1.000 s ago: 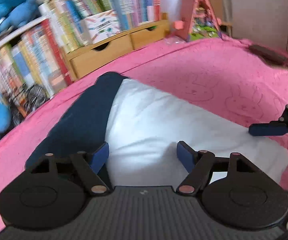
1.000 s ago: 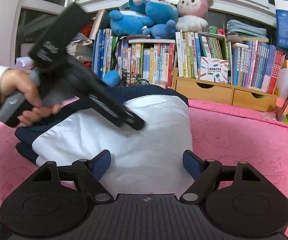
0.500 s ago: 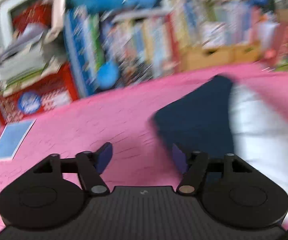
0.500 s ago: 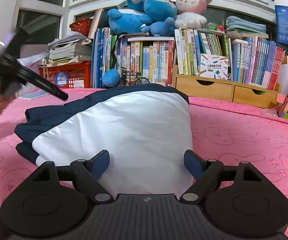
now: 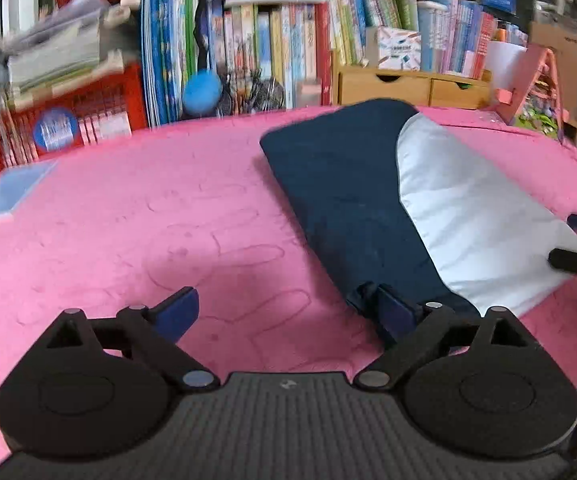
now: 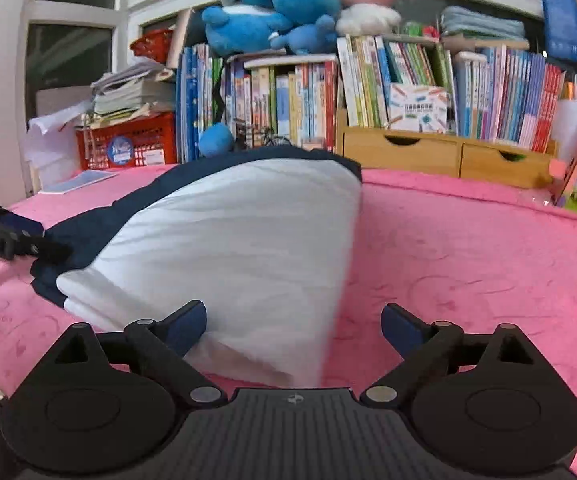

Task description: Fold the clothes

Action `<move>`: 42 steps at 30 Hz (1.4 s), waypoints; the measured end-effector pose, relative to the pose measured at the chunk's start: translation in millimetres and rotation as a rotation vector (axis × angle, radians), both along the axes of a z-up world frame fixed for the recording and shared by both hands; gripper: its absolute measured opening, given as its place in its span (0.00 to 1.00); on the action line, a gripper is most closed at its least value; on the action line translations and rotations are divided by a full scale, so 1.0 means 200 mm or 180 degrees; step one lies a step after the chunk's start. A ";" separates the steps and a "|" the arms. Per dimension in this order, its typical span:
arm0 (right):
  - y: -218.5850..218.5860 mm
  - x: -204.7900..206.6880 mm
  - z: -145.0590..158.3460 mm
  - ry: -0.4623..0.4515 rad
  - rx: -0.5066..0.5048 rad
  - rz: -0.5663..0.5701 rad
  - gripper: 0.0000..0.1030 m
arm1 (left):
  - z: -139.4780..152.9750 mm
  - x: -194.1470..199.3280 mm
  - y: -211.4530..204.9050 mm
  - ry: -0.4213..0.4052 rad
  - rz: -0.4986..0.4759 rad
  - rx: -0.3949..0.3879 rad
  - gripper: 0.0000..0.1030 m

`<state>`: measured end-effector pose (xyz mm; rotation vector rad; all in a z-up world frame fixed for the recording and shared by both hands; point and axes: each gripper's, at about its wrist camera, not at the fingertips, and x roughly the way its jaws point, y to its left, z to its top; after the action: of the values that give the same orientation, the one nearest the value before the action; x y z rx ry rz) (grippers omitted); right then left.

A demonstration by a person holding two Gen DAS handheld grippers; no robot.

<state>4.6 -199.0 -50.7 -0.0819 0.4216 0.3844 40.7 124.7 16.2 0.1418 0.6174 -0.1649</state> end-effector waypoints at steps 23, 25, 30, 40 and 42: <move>0.66 -0.25 -0.02 -0.1021 -0.1312 0.1049 0.90 | 0.10 -0.13 0.24 0.0222 -0.0297 -0.1978 0.92; 0.66 -0.26 -0.04 -0.1080 -0.1425 0.1018 0.90 | 0.10 -0.17 0.18 0.0032 -0.0218 -0.1436 0.92; 0.63 -0.22 -0.04 -0.1119 -0.1507 0.0880 0.89 | 0.02 -0.24 -0.13 -0.0345 -0.0538 0.0137 0.92; 0.54 -0.15 -0.01 -0.0880 -0.1052 0.0724 0.72 | -0.13 -0.25 -0.46 -0.0824 -0.1307 0.1540 0.90; 0.55 -0.17 -0.02 -0.1038 -0.1349 0.0907 0.70 | -0.18 -0.24 -0.52 -0.0871 -0.1449 0.1894 0.82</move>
<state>-29.1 -89.4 -54.8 -0.6143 0.1615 0.5469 -6.5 21.4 -20.8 0.8695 0.3366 -0.3913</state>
